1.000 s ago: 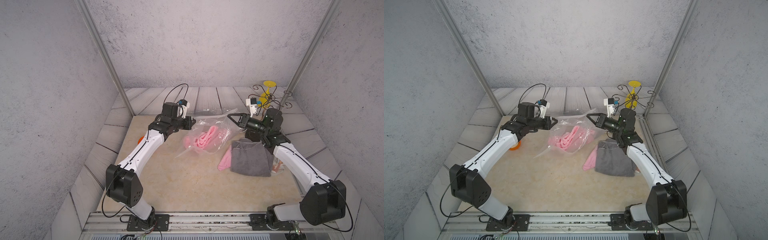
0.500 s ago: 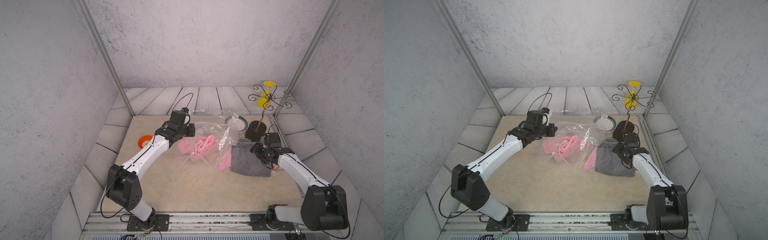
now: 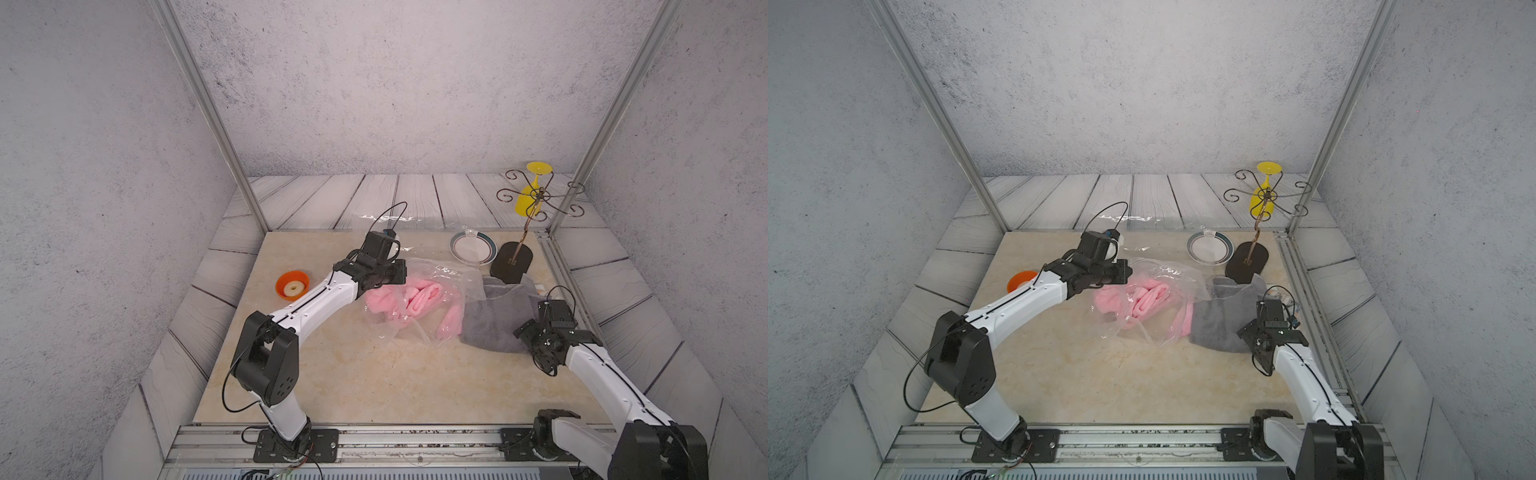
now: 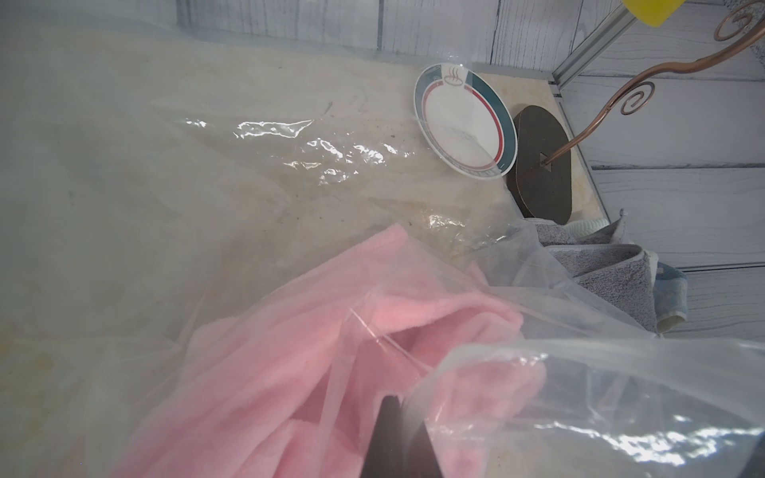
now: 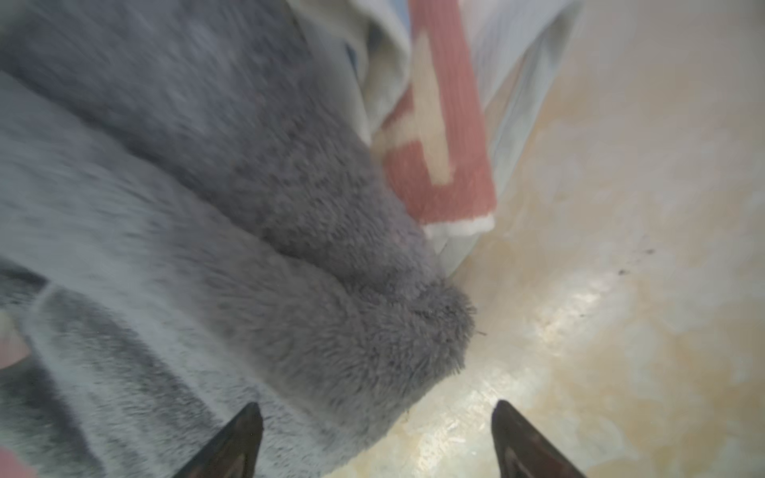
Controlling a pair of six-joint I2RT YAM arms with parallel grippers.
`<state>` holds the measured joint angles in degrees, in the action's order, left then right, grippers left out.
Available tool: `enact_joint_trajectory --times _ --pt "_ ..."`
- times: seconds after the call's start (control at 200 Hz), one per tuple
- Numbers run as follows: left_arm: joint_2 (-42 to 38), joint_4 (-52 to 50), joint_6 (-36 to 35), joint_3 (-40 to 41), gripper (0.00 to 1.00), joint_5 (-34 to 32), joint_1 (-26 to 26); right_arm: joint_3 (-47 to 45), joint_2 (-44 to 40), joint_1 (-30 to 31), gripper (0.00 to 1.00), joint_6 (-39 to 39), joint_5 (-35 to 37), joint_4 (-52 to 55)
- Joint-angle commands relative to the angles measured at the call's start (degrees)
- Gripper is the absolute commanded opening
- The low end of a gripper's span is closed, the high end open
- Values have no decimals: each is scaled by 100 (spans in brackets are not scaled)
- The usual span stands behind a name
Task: Place the folded towel into the vacuum bag
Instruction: Pick up the towel from the center of the board.
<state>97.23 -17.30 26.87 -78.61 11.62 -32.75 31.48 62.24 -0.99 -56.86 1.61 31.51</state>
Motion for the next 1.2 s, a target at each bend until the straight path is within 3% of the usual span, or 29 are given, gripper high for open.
enact_joint_trajectory --times 0.0,0.36,0.435,0.581,0.716,0.881,1.006,1.196 --pt "56 89 -30 -140 0 106 -3 -235 329 -29 86 -117 -785 -1190" --pt "19 88 -139 -137 0 196 -50 -418 1054 -29 81 316 -1114 -2562" --pt "7 104 -156 -137 0 244 -39 -451 1156 -32 67 360 -1345 -3030" --pt "26 293 -29 -85 0 493 -21 -331 1209 -28 21 454 -1914 -3519" --pt "2 553 299 89 0 501 128 -125 877 -24 0 577 -2101 -3417" --pt "-57 630 851 436 0 58 593 6 289 -31 0 378 -2274 -3381" --pt "-112 366 497 420 0 -394 665 142 -211 -34 0 182 -2147 -3210" --pt "-78 580 209 319 0 458 613 897 -792 -34 0 272 -2274 -3069"
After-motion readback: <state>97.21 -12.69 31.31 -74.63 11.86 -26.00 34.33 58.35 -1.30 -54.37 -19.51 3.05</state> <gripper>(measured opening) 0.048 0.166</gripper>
